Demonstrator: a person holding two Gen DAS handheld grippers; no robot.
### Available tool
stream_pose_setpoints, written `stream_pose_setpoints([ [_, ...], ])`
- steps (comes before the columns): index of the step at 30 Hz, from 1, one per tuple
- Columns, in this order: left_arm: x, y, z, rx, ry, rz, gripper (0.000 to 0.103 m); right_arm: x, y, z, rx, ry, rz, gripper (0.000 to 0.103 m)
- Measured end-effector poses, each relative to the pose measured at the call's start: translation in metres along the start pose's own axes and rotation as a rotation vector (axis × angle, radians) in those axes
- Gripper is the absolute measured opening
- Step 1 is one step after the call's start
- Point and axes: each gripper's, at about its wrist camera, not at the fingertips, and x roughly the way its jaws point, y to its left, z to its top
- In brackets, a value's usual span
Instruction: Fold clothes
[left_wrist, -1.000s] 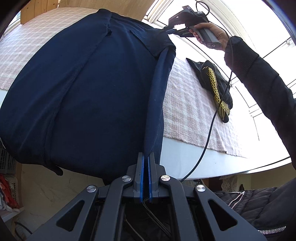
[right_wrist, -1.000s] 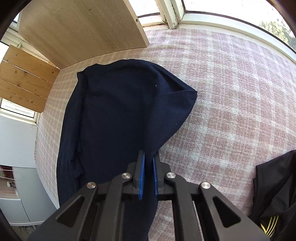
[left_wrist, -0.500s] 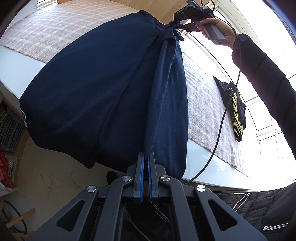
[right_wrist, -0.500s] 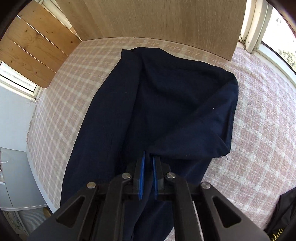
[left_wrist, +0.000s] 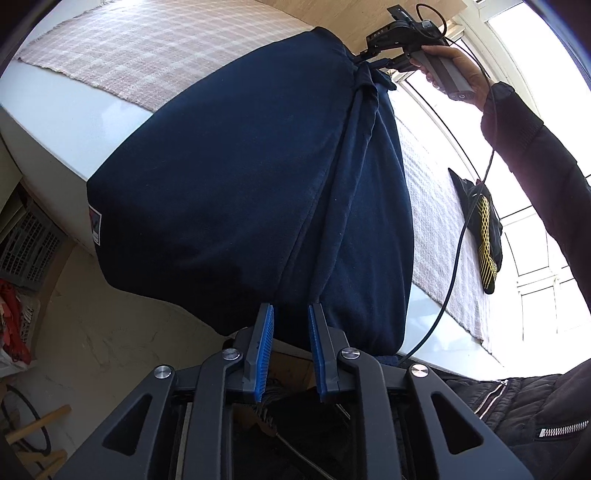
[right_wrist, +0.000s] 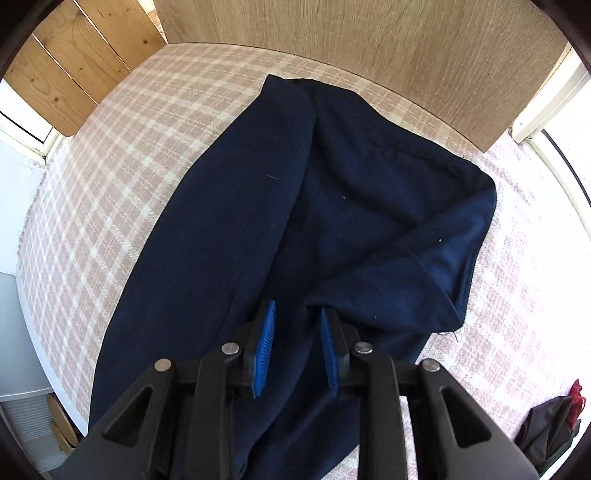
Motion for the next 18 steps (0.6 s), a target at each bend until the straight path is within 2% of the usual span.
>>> stream_pose_setpoints([
  [2, -0.008, 0.005, -0.01, 0.004, -0.005, 0.007, 0.021, -0.024, -0.004, -0.007, 0.022, -0.037, 0.021, 0.032],
  [4, -0.014, 0.009, -0.022, 0.0, -0.01, -0.011, 0.029, -0.051, -0.007, -0.024, 0.028, -0.073, 0.062, 0.034],
  [7, -0.015, 0.01, -0.042, -0.007, 0.002, -0.06, 0.03, -0.09, 0.003, -0.062, 0.007, -0.104, 0.155, 0.035],
  [10, -0.008, 0.002, -0.056, -0.004, 0.019, -0.129, 0.03, -0.139, 0.01, -0.129, 0.001, -0.138, 0.241, 0.035],
  [12, -0.005, -0.003, -0.056, -0.013, 0.019, -0.183, 0.032, -0.17, 0.014, -0.182, 0.02, -0.156, 0.297, 0.041],
  [13, -0.004, -0.003, -0.052, -0.023, 0.017, -0.216, 0.036, -0.184, 0.018, -0.21, 0.034, -0.171, 0.319, 0.049],
  [15, 0.001, -0.014, -0.047, -0.045, 0.012, -0.265, 0.044, -0.197, 0.026, -0.262, 0.051, -0.188, 0.337, 0.057],
  [18, 0.015, -0.034, -0.036, -0.043, 0.017, -0.244, 0.047, -0.188, 0.034, -0.323, 0.072, -0.128, 0.342, 0.058],
])
